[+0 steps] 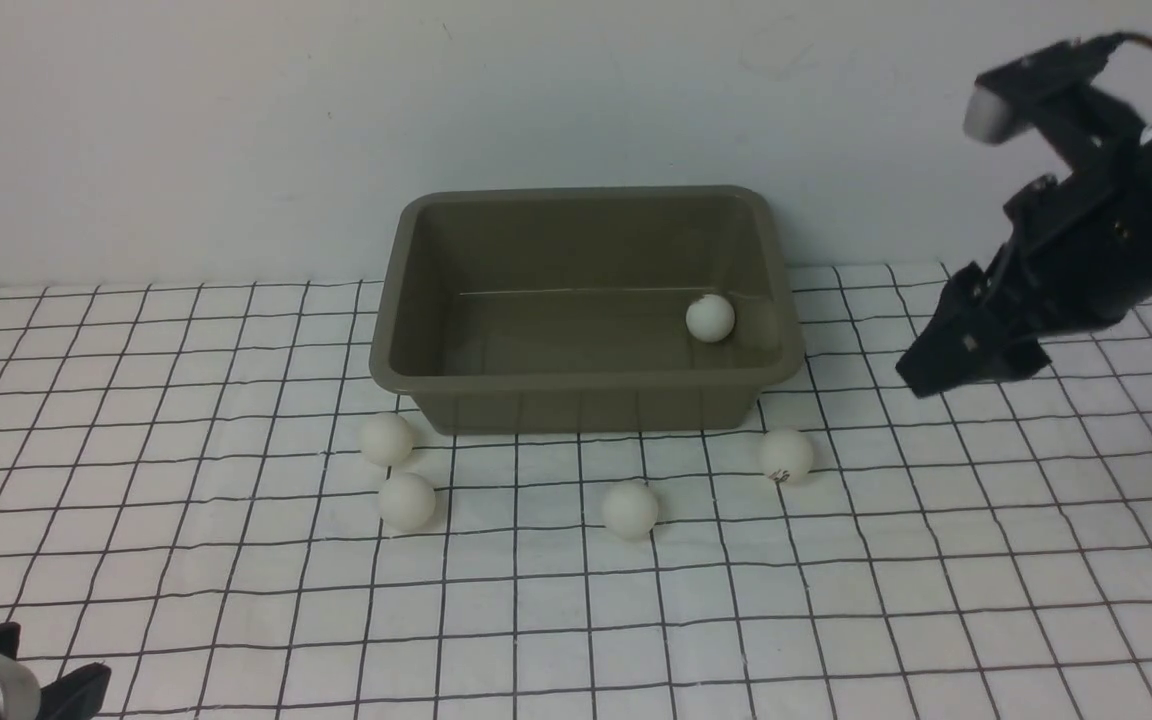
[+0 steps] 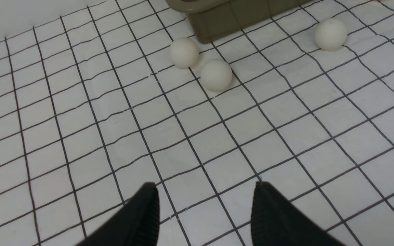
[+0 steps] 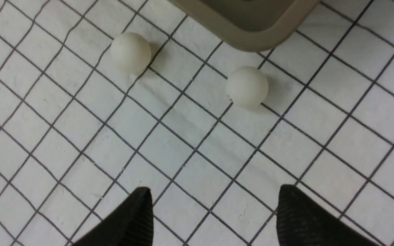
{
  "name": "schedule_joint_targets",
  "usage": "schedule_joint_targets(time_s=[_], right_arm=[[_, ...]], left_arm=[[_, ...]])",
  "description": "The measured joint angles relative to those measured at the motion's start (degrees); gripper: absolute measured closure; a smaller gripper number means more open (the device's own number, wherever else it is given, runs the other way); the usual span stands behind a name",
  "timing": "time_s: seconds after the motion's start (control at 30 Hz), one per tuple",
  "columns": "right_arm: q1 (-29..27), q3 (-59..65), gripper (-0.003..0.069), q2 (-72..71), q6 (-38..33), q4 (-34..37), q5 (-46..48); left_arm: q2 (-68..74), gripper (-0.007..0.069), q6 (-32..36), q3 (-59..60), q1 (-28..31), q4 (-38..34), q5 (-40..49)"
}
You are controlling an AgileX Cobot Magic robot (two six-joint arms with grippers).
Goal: Put the table tennis balls into the box on the white checkered tablecloth.
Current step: 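Reach for and grasp a ping pong ball on the table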
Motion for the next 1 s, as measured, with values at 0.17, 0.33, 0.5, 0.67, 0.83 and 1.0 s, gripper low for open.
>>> schedule_joint_targets(time_s=[0.17,0.33,0.5,0.67,0.83,1.0], right_arm=[[0.00,9.21,0.0219,0.79,-10.62,9.17,-12.79],[0.00,10.21,0.0209,3.29,-14.44,12.70,-17.75],[0.00,10.21,0.0181,8.38,-18.07,17.92,-22.92],[0.00,10.21,0.0176,12.35,-20.99,20.47,-25.03],[1.83,10.21,0.0176,16.22,-22.90,21.38,-26.86],[4.93,10.21,0.0176,18.48,-23.83,21.47,-31.25]], left_arm=[[0.00,0.0290,0.00,0.00,0.00,0.00,0.00],[0.00,0.0290,0.00,0.00,0.00,0.00,0.00],[0.00,0.0290,0.00,0.00,0.00,0.00,0.00],[0.00,0.0290,0.00,0.00,0.00,0.00,0.00],[0.00,0.0290,0.00,0.00,0.00,0.00,0.00],[0.00,0.0290,0.00,0.00,0.00,0.00,0.11]])
